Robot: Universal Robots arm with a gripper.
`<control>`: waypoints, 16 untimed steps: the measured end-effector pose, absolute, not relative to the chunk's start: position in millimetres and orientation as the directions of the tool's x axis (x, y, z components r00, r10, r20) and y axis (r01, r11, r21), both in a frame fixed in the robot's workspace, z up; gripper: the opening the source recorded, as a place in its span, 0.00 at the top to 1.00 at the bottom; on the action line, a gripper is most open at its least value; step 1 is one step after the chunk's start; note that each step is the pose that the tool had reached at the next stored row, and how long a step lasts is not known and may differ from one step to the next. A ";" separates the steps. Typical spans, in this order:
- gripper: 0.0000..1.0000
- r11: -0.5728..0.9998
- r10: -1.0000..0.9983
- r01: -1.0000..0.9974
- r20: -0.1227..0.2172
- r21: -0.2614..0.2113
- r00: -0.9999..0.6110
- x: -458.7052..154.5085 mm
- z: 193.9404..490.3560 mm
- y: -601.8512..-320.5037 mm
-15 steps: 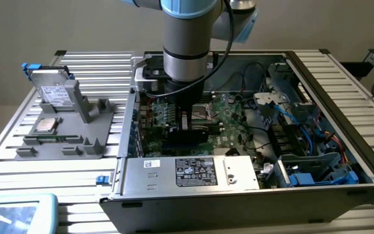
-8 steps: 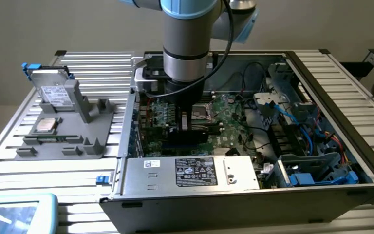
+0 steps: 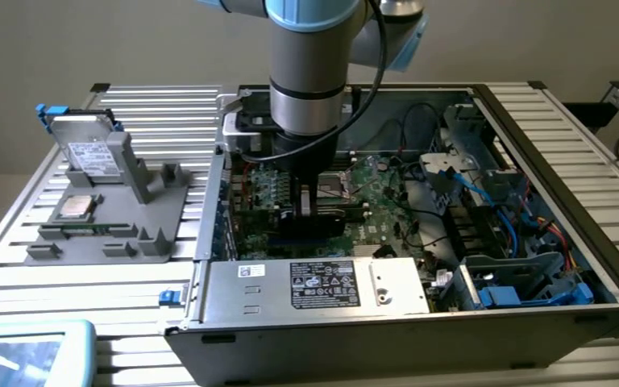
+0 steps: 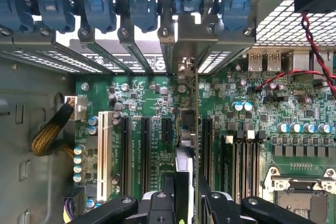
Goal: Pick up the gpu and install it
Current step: 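Insert the gpu into the slot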
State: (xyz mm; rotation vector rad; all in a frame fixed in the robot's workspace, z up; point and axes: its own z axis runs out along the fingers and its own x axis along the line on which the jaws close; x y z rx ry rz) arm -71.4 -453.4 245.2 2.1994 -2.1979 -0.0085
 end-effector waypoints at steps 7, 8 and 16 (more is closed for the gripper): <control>0.73 -0.005 -1.000 -1.000 0.019 0.027 0.005 -70.0 245.3 -453.5; 0.73 -0.005 -1.000 -1.000 0.019 0.027 0.005 -70.0 245.3 -453.5; 0.73 -0.013 -1.000 -1.000 0.019 0.026 0.014 -69.9 245.2 -453.5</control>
